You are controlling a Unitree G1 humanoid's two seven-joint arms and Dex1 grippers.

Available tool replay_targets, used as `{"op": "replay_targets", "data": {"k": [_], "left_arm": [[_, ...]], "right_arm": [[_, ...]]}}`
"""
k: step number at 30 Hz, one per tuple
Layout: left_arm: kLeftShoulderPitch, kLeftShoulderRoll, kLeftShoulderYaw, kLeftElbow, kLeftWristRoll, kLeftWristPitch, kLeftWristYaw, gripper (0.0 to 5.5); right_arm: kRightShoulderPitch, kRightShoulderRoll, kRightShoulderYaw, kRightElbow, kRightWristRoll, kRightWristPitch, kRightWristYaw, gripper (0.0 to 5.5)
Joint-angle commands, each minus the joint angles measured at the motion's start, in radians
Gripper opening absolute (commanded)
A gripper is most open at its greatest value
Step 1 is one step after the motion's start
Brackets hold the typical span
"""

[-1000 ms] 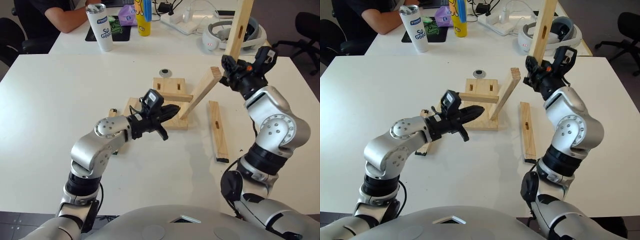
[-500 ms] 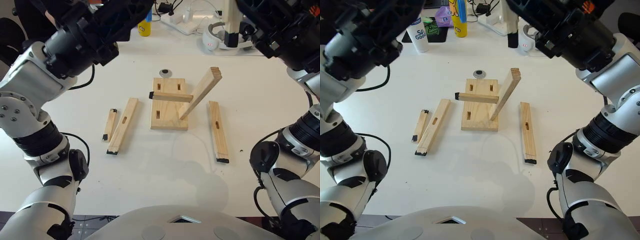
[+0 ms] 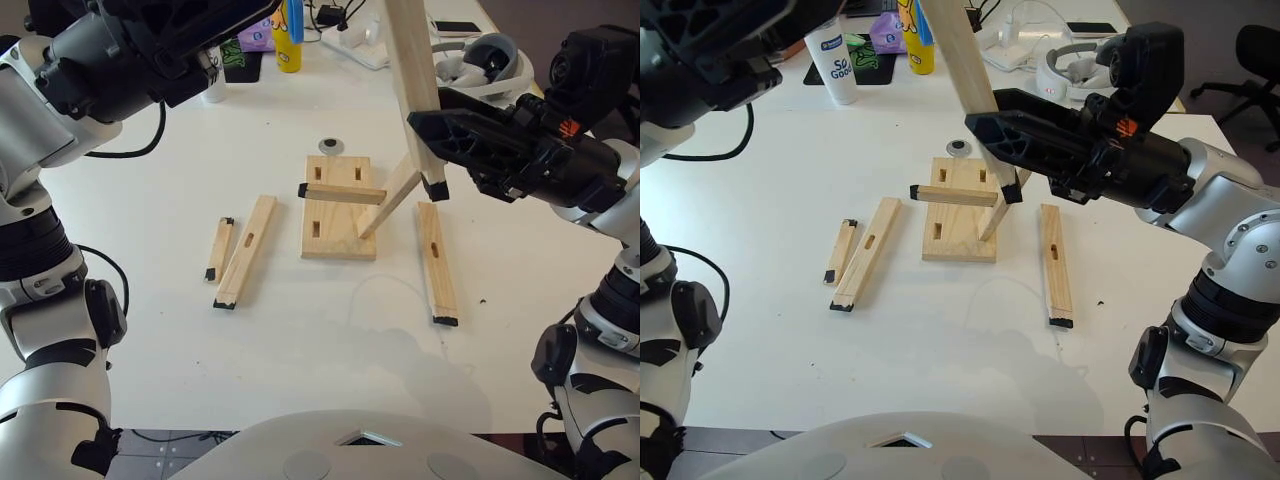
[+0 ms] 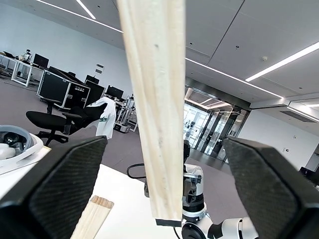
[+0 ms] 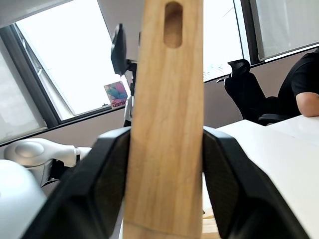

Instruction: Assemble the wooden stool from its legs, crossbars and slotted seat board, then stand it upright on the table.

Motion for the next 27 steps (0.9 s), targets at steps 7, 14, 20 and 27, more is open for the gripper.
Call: {"op": "replay_targets", "data": {"k": [7,14,20,27], "left_arm": [[-0.025,0.027,-0.034,-0.019,-0.070,0.004,-0.023,4.27],[-0.013,0.081,-0.058,-0.011,-0.050,0.044,-0.074,4.27],[-0.012,0.110,-0.080,-0.009,-0.009,0.071,-0.125,4.03],[-0.031,0.123,-0.099,-0.012,0.020,0.096,-0.183,3.10]], "right_arm": [[0.056,-0.079,0.123,-0.031,-0.091,-0.051,0.165,2.10],[0.063,-0.130,0.164,-0.025,-0.144,-0.072,0.254,2.10],[0.048,-0.168,0.186,0.005,-0.199,-0.095,0.325,2.10],[0.053,-0.201,0.197,0.012,-0.233,-0.108,0.388,2.10]]}}
